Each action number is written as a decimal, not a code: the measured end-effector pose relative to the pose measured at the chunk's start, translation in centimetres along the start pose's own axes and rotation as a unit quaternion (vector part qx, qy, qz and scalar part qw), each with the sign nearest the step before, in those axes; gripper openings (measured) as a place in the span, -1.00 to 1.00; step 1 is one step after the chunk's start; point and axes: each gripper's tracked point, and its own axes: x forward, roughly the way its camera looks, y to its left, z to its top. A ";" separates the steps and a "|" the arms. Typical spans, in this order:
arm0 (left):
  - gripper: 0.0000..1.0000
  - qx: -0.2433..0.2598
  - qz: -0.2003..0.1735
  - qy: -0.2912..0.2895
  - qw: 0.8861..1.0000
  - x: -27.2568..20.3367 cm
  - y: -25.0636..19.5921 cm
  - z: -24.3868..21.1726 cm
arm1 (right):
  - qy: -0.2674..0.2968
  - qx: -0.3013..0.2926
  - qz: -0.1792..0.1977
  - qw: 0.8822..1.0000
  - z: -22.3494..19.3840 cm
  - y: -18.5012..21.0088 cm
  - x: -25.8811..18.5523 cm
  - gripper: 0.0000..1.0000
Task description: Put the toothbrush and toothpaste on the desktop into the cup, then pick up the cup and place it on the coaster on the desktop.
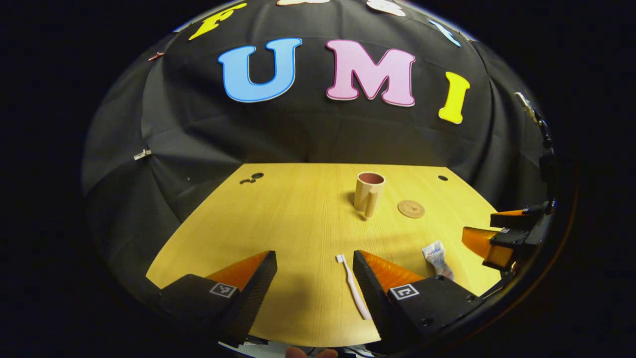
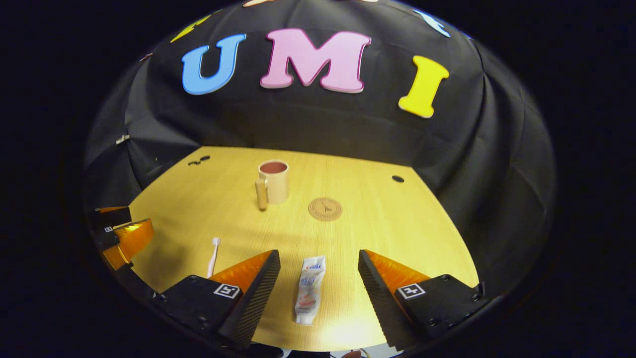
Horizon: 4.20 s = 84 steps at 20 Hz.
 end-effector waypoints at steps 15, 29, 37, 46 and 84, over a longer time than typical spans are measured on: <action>0.92 0.005 0.008 0.055 0.998 3.3 0.2 -3.8 | 0.217 -0.030 -0.021 0.976 -9.2 0.9 7.3 0.51; 0.85 -0.035 0.004 0.154 0.988 5.7 -1.8 -6.6 | 0.268 0.076 0.048 0.959 -10.5 1.3 7.4 -0.40; 0.77 -0.018 0.016 0.225 0.974 8.3 -4.3 -9.0 | 0.189 0.064 0.097 0.975 -6.6 0.0 5.9 -0.41; 0.60 0.005 0.043 0.264 0.964 10.7 -4.4 -10.0 | 0.157 0.049 0.125 0.978 -4.3 -1.9 6.0 -0.40; -0.87 -0.051 -0.115 0.011 0.992 5.4 -9.2 7.6 | -0.124 0.109 0.194 0.967 12.7 -0.6 2.0 -0.41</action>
